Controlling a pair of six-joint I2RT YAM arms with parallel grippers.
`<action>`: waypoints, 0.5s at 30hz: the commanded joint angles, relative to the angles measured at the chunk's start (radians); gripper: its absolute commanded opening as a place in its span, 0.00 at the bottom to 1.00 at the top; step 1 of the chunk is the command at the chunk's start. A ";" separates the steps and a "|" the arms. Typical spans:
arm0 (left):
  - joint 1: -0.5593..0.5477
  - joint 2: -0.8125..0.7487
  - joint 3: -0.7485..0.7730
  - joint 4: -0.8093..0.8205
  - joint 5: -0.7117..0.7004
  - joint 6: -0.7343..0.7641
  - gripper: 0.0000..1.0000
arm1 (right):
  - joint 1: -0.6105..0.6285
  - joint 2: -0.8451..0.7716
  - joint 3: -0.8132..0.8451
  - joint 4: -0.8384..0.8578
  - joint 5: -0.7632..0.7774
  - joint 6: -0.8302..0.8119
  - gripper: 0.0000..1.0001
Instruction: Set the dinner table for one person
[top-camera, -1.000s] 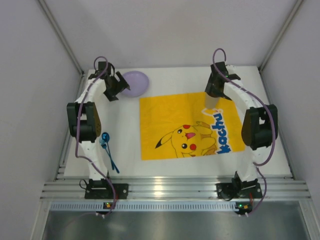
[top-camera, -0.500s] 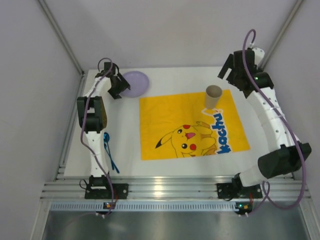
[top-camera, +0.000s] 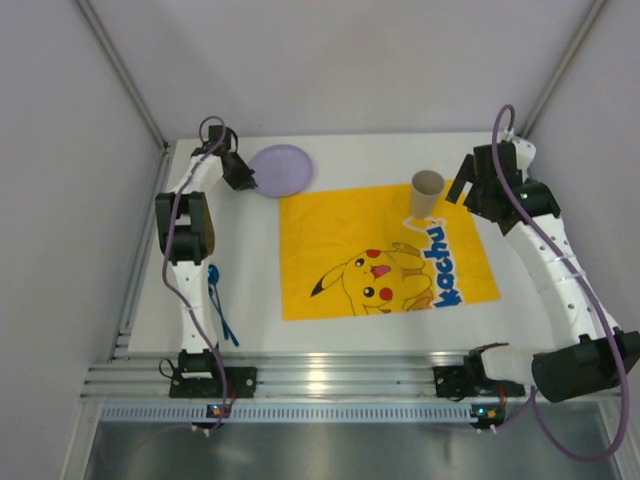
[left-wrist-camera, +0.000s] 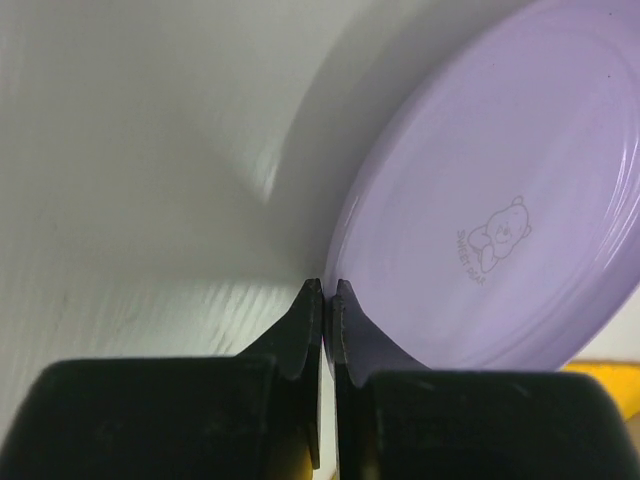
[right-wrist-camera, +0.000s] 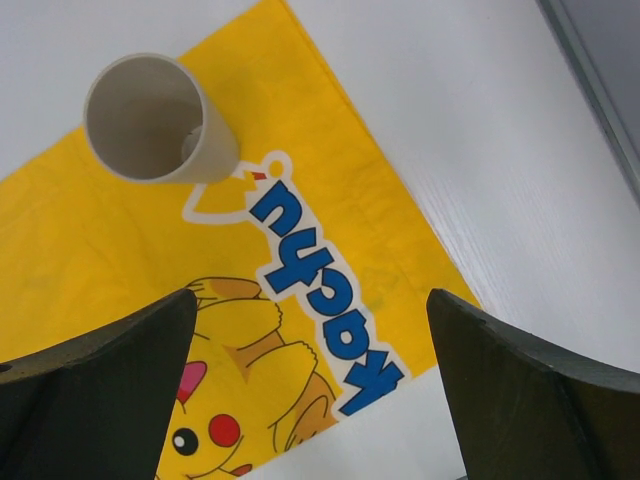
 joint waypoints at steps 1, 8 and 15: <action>-0.002 -0.143 -0.097 0.017 0.079 0.072 0.00 | -0.011 -0.025 0.022 0.008 0.005 0.003 1.00; -0.159 -0.442 -0.254 0.000 0.079 0.117 0.00 | -0.011 -0.012 0.056 0.014 -0.026 0.016 1.00; -0.245 -0.684 -0.480 0.028 0.135 0.092 0.00 | -0.011 -0.059 0.036 -0.008 -0.056 0.025 1.00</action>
